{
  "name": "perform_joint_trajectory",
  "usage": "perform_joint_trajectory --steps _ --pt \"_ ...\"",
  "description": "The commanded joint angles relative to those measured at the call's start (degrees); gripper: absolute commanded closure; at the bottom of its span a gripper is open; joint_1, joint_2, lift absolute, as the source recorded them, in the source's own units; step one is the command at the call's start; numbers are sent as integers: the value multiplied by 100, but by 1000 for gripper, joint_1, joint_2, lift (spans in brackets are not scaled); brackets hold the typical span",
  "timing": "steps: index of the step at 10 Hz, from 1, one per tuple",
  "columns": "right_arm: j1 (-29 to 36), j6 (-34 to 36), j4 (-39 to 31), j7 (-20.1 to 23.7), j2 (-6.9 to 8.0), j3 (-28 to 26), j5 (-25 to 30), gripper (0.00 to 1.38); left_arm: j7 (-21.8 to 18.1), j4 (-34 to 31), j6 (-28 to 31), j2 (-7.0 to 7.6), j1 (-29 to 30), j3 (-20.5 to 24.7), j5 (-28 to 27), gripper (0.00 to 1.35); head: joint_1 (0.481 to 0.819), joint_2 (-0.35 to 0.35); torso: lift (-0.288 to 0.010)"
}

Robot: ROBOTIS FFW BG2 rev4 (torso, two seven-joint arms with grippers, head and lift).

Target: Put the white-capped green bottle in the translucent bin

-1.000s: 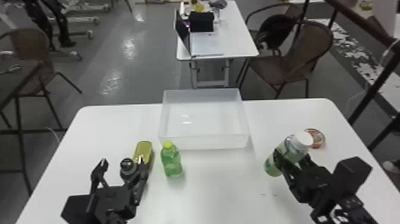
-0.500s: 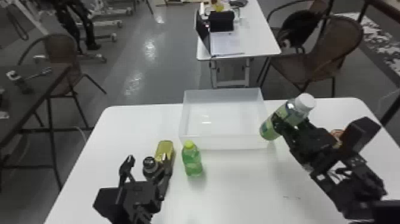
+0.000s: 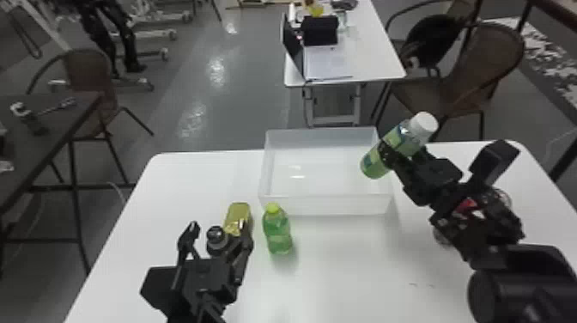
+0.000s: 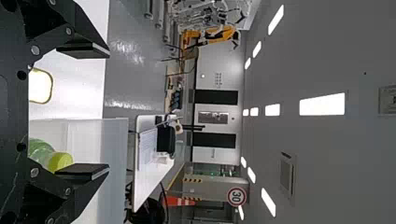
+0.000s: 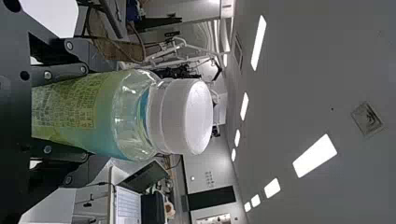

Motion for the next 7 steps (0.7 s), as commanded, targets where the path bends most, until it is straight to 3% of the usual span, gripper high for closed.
perform_joint_trajectory --steps 1,2,4,7 --pt "-487 -246 789 305 75 1 26 921 0 11 -21 -15 -12 0 25 404 695 145 -20" --pt "-733 -334 1149 419 83 1 105 920 0 19 -21 -15 -30 -17 52 404 695 151 -20" --pt "-1313 -651 2178 815 259 89 114 920 0 55 -56 -15 -47 -9 78 404 695 151 -20" --pt "-1946 -993 3470 929 233 476 149 920 -52 151 -135 -15 -109 0 122 404 695 174 -20"
